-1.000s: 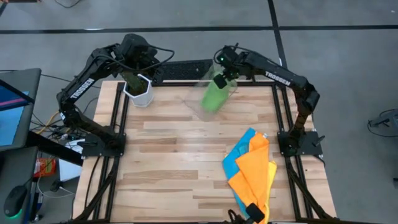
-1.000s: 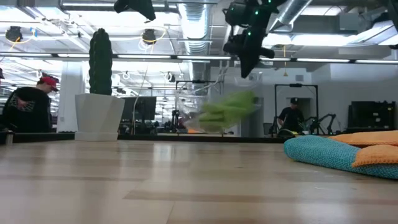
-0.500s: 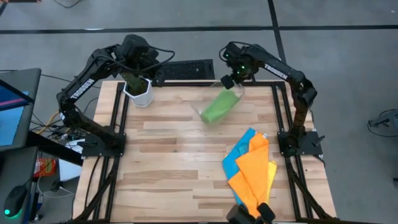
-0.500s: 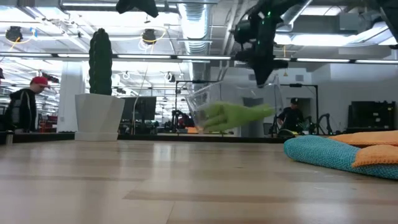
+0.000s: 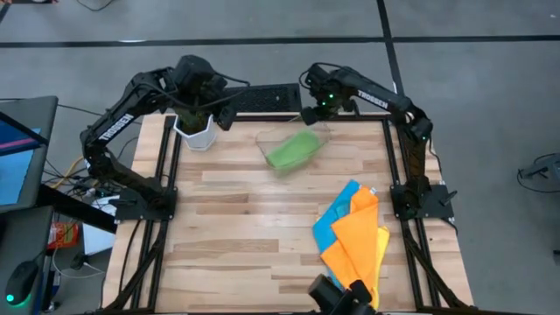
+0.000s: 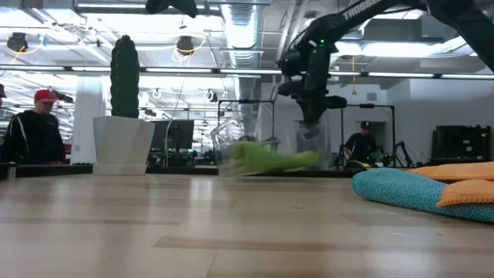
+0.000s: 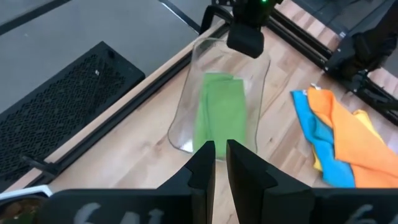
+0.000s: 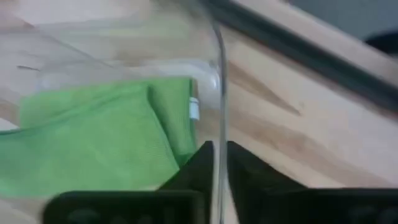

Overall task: Fold microfiber towels
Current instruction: Adjust the transparent bin

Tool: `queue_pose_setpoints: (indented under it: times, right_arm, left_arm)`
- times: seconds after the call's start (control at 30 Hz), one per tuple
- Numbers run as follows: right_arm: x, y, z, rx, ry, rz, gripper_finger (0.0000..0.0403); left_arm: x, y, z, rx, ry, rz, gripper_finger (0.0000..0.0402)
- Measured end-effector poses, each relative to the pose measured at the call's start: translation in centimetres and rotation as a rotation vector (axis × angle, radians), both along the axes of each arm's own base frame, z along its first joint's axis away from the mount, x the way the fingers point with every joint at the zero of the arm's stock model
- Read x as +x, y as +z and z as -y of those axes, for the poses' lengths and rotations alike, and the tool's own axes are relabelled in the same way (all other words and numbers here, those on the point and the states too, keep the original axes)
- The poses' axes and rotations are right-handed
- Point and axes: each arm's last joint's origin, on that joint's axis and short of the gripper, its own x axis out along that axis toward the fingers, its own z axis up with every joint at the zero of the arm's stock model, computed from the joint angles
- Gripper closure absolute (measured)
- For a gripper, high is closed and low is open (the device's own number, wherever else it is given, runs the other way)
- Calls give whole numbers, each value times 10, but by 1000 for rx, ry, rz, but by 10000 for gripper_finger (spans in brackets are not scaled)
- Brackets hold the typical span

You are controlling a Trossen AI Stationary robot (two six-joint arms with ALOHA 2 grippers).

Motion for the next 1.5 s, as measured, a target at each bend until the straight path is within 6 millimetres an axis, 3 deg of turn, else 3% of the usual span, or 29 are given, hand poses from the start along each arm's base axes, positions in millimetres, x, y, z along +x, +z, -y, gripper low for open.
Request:
queue_pose_setpoints:
  times: [0.17,0.27,0.37,0.43,0.57,0.67,0.97,1.1,1.33,1.5]
  right_arm:
    - [-2,12,2,-51,-12,56,242]
    - [-9,33,-2,-78,52,138,209]
    - [-4,54,-21,-122,154,212,207]
    - [9,55,-37,-152,254,215,223]
    - [47,32,-70,-184,569,182,257]
    - [69,8,-82,-163,671,160,273]
    - [97,-55,-81,-10,722,141,320]
    - [103,-79,-76,5,701,103,335]
    - [102,-112,-60,-60,493,-84,361]
    - [93,-112,-41,-65,275,-92,384]
  left_arm:
    - [-1,-2,2,-7,0,-23,370]
    - [-2,-3,3,-16,-2,-44,370]
    - [-3,-4,4,-26,-5,-55,370]
    - [-2,-4,4,-27,-4,-54,370]
    - [-2,-4,5,-30,-2,-52,370]
    - [-2,-4,5,-35,4,-50,370]
    - [-5,-8,9,-78,11,-92,370]
    - [-4,-8,11,-83,11,-88,370]
    - [-2,-8,14,-82,5,-89,370]
    - [-2,-8,15,-70,19,-95,370]
